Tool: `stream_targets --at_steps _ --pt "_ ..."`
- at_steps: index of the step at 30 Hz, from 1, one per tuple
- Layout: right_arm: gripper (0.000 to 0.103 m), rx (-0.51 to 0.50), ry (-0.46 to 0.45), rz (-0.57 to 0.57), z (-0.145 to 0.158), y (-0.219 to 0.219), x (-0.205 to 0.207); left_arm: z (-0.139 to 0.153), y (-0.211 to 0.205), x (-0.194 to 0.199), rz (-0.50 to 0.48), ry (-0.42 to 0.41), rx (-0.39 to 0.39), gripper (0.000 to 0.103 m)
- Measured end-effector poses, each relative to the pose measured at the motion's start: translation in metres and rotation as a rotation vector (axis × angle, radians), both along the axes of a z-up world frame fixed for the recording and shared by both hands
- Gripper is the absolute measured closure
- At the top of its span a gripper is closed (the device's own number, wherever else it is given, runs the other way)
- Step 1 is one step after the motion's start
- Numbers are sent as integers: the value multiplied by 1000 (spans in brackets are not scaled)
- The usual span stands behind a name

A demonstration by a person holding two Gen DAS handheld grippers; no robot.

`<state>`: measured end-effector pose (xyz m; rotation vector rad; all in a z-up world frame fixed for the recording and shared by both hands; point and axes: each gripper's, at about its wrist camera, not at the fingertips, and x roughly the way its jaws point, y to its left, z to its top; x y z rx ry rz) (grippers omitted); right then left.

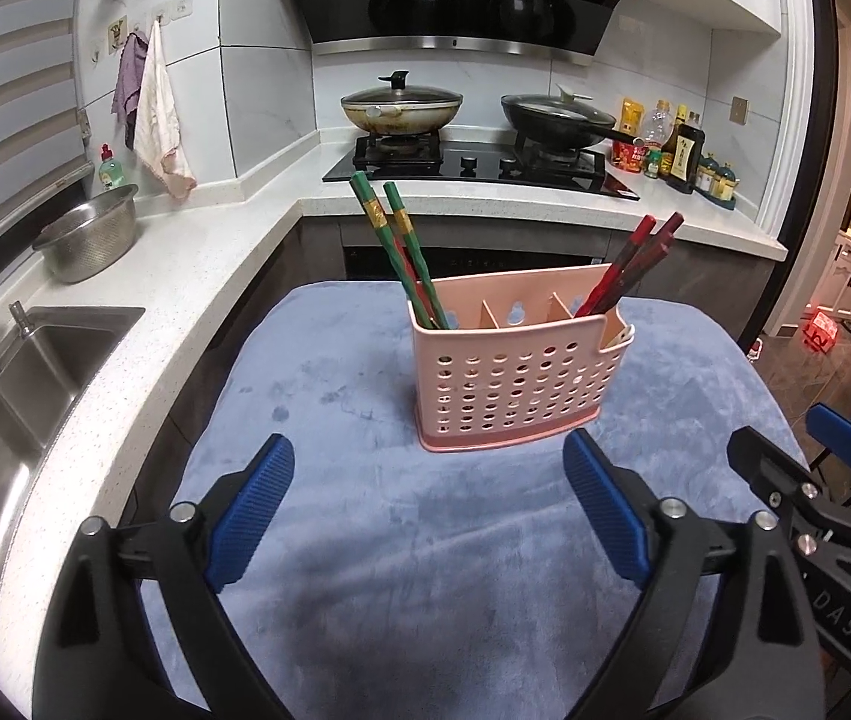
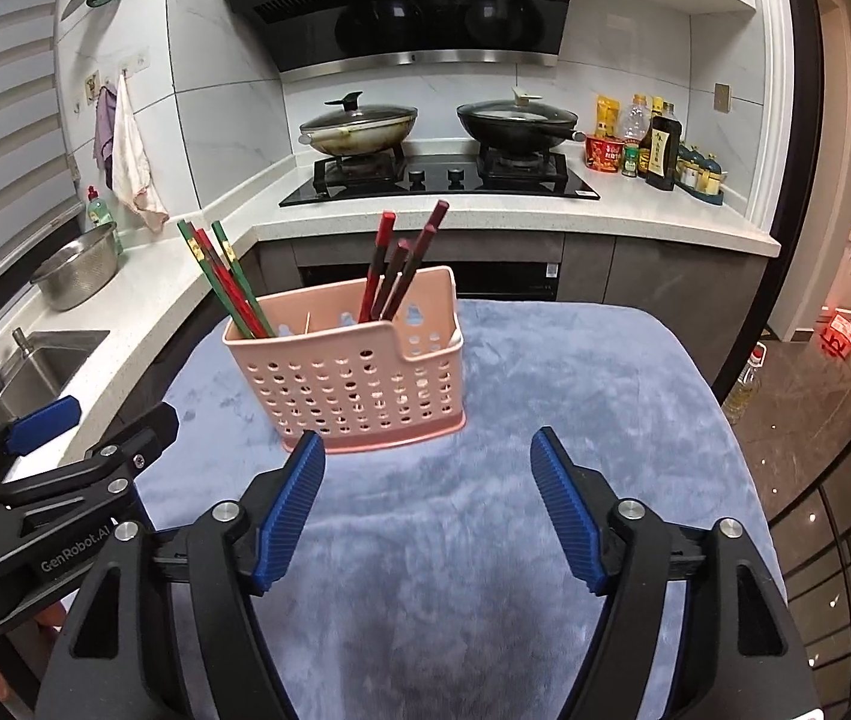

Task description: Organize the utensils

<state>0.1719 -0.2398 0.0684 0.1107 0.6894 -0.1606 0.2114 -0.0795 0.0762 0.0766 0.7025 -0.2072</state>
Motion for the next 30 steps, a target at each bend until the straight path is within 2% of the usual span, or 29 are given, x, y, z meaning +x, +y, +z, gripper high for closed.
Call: stream_targets --at_steps 5,15,16,23,30 --pt "20 -1 -1 -6 -1 -2 -6 -1 0 -3 7 -4 13 12" --pt "14 5 7 -22 -3 -8 -11 -1 5 -8 23 -18 36 7" --pt "6 5 10 -23 -3 -8 -11 -1 6 -9 23 -18 38 7" --pt "6 13 23 -51 -7 -13 -15 -3 7 -12 33 -26 67 7" --pt "6 3 28 -60 -8 -15 -21 -2 11 -16 42 -27 59 7"
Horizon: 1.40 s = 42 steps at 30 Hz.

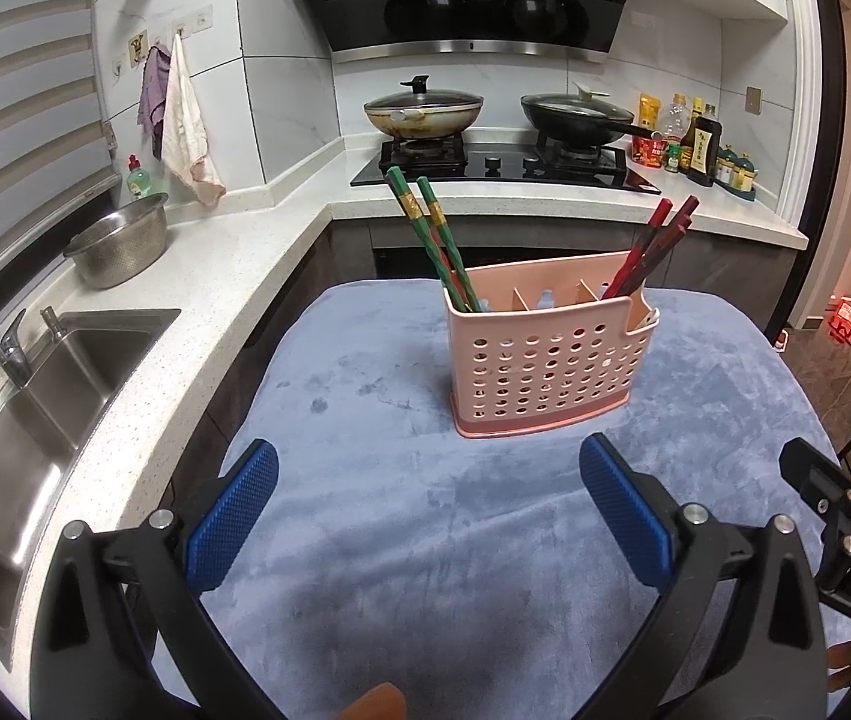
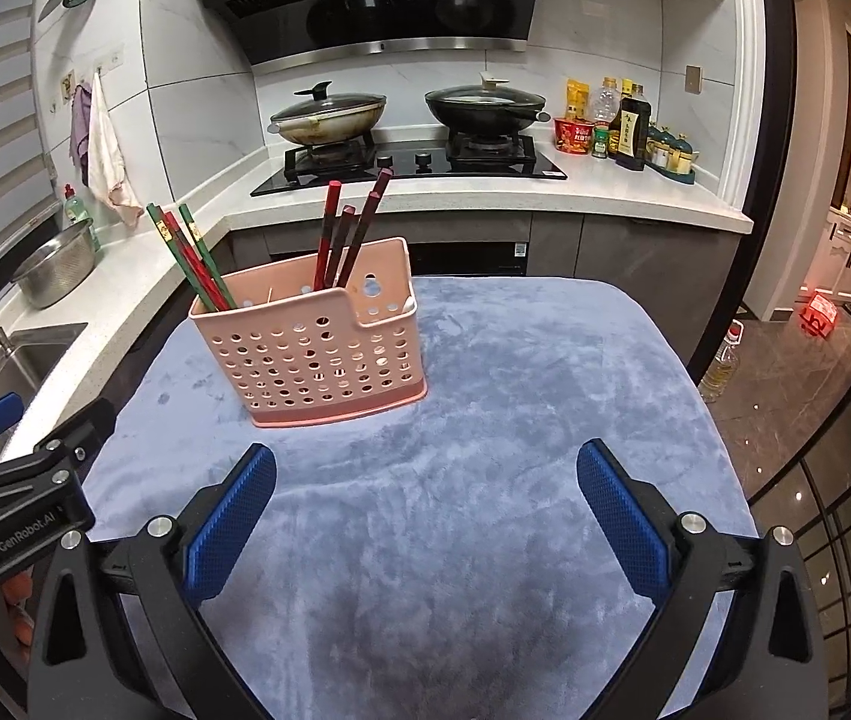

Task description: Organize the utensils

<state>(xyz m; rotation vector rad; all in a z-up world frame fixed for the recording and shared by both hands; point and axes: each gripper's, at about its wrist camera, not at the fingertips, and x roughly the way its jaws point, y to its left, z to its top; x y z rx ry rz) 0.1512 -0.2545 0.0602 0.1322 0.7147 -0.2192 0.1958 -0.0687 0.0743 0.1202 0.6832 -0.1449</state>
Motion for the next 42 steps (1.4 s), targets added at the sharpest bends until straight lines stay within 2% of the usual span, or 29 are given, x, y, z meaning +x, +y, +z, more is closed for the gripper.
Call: stream_targets --at_steps 42 --pt "6 -12 17 16 -3 12 -1 -8 -5 -4 18 20 11 7"
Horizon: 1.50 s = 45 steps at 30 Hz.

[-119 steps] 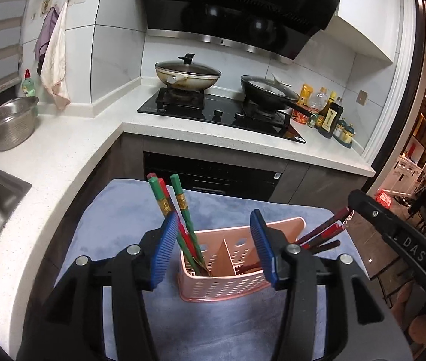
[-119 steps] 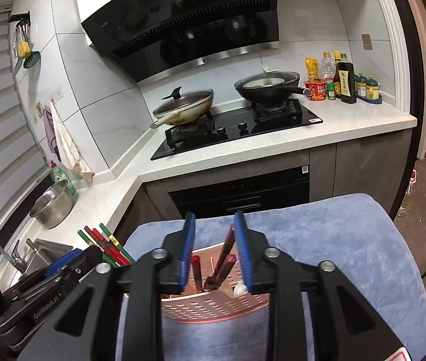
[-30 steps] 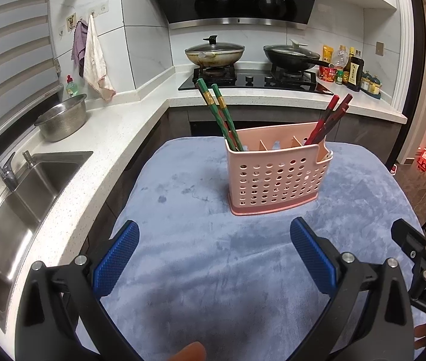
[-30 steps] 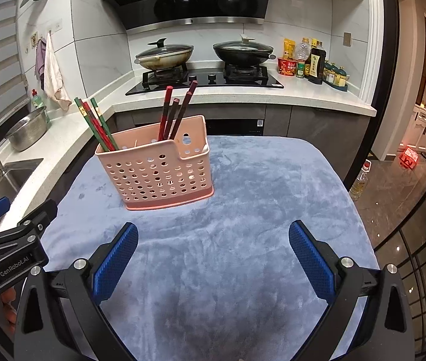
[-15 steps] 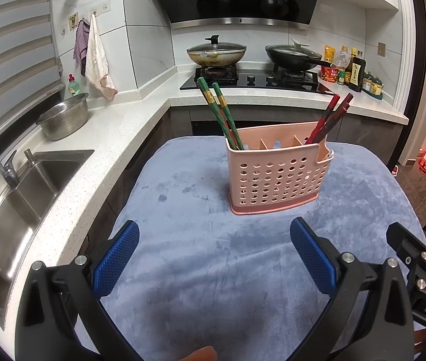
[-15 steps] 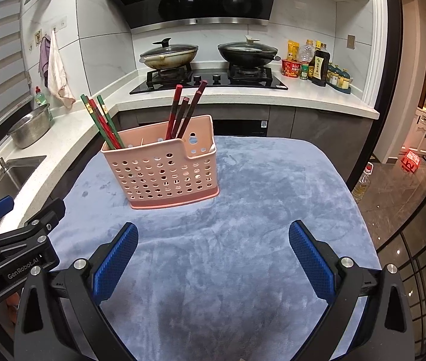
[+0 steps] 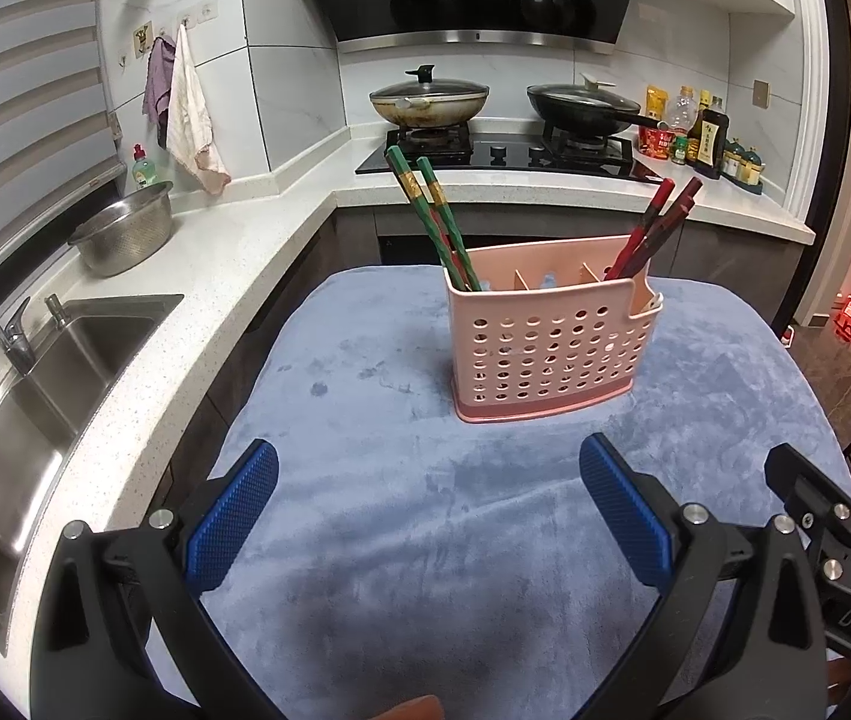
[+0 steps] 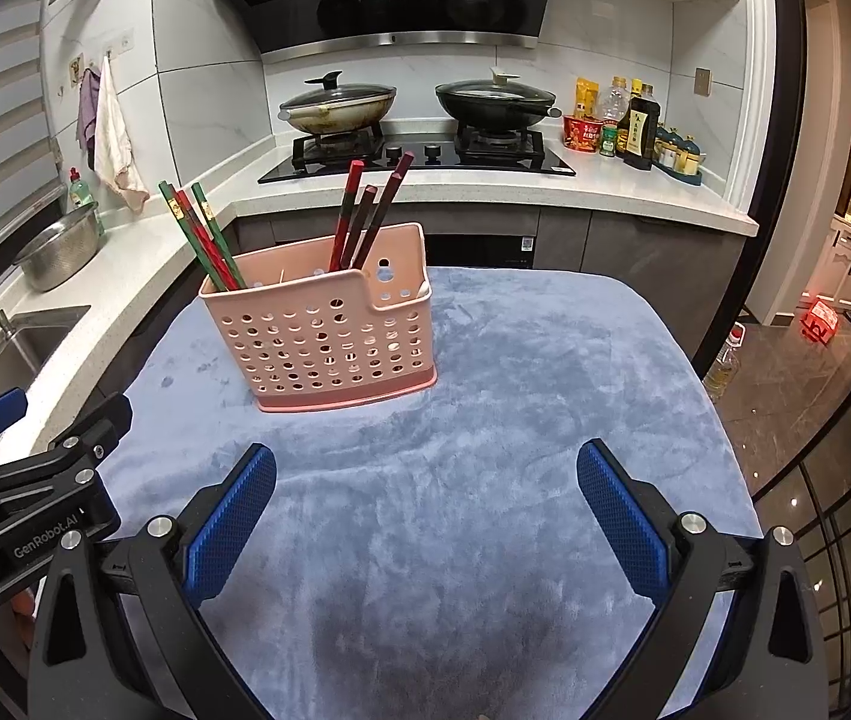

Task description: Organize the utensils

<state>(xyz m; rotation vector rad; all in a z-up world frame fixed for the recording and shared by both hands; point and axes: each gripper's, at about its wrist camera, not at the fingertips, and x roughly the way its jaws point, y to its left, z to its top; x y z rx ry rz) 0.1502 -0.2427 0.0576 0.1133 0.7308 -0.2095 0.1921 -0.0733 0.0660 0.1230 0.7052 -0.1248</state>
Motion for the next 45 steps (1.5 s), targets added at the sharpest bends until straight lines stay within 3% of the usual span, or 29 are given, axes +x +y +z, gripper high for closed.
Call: stream_targets --at_steps 45 --pt "6 -1 0 0 1 -1 0 5 -5 -5 -9 -6 1 7"
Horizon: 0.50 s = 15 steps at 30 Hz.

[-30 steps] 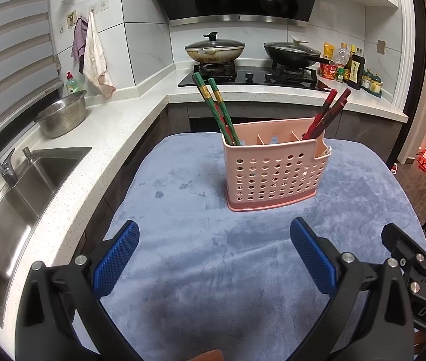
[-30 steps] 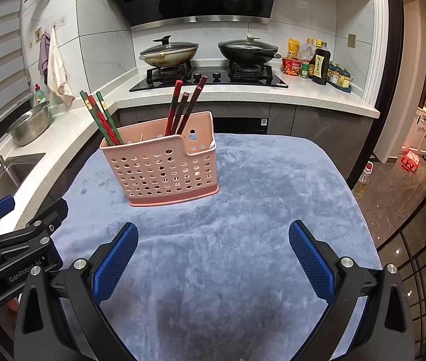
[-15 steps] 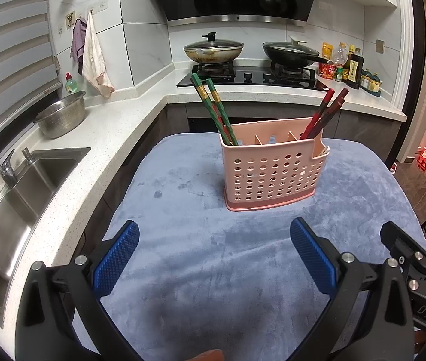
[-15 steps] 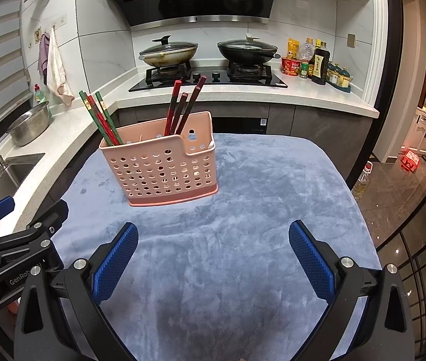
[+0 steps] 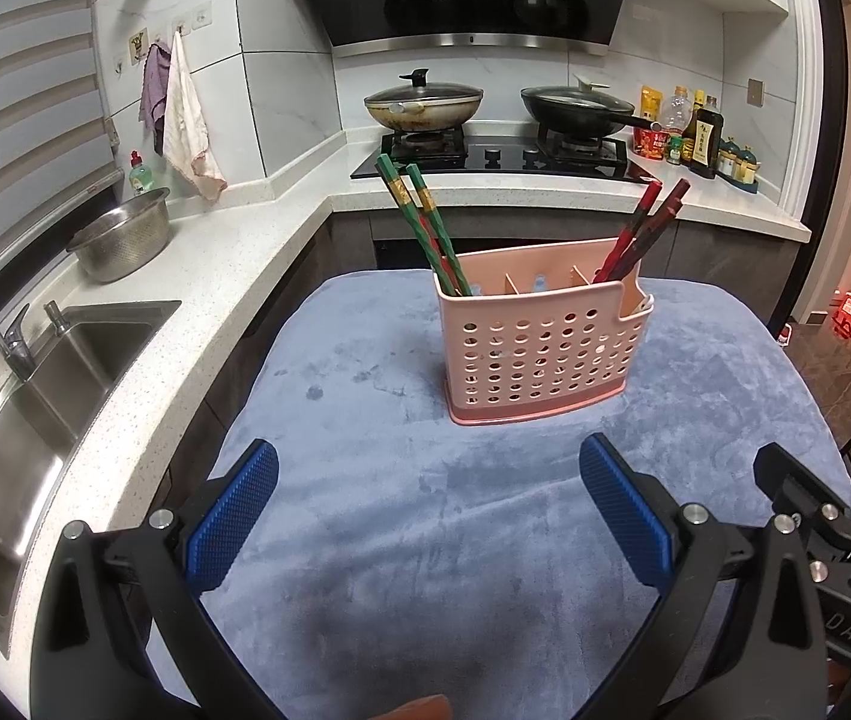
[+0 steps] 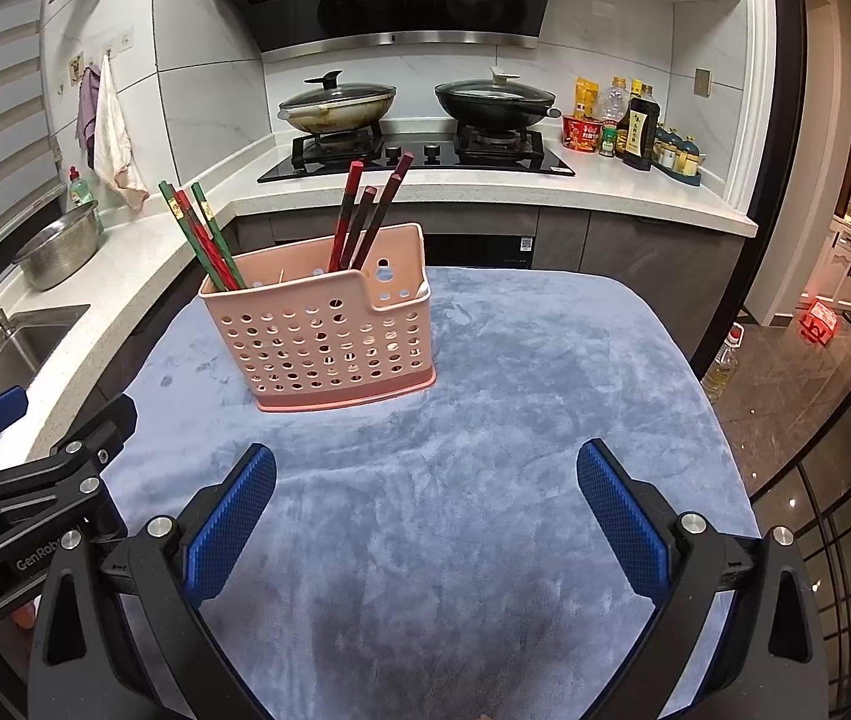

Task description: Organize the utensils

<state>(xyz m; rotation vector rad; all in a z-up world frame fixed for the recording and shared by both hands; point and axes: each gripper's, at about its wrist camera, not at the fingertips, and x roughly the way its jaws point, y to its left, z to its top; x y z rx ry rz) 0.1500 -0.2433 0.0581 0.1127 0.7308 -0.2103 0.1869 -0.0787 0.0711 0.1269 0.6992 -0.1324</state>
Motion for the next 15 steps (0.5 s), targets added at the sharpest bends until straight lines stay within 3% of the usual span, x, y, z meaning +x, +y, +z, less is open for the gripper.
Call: stream_targets --at_steps 15 --pt "6 -4 2 -3 -2 0 0 0 -2 1 15 -4 7 7"
